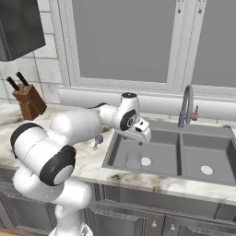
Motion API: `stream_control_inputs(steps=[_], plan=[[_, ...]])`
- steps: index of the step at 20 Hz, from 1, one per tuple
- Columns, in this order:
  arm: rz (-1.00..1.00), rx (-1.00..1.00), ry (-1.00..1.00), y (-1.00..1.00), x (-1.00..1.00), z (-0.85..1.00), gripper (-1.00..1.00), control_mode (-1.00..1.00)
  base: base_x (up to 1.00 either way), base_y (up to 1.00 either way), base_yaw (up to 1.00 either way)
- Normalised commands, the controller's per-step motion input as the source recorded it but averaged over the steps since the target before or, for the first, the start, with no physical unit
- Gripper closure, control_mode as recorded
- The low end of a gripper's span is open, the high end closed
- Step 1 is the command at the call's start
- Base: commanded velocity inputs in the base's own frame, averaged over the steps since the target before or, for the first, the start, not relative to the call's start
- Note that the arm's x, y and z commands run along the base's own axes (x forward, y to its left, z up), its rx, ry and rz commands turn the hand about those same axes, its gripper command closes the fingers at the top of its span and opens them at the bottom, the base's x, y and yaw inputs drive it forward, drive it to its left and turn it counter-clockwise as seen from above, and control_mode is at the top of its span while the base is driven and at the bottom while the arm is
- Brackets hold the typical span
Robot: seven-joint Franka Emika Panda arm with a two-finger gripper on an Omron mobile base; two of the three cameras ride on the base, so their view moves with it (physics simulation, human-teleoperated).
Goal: Move any existing items from the left basin to the right basin for drying. Then move the measuring cup from the counter to the left basin of the sink for washing.
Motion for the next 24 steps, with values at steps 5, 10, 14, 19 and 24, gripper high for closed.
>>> stream_control_inputs(steps=[5, 10, 14, 19, 24], plan=[[-0.03, 0.00, 0.08, 0.00, 0.34, -0.04, -1.00, -1.00, 0.00, 0.00, 0.00], [-0.01, 0.00, 0.08, 0.00, 0.24, -0.08, -1.00, -1.00, 0.00, 0.00, 0.00], [-0.01, 0.00, 0.05, 0.00, 0.14, -0.06, -1.00, -1.00, 0.00, 0.00, 0.00], [0.00, 0.02, 0.01, -0.06, 0.09, -0.01, -1.00, -1.00, 0.00, 0.00, 0.00], [0.00, 0.05, 0.00, -0.18, 0.06, -0.06, -1.00, -1.00, 0.00, 0.00, 0.00]])
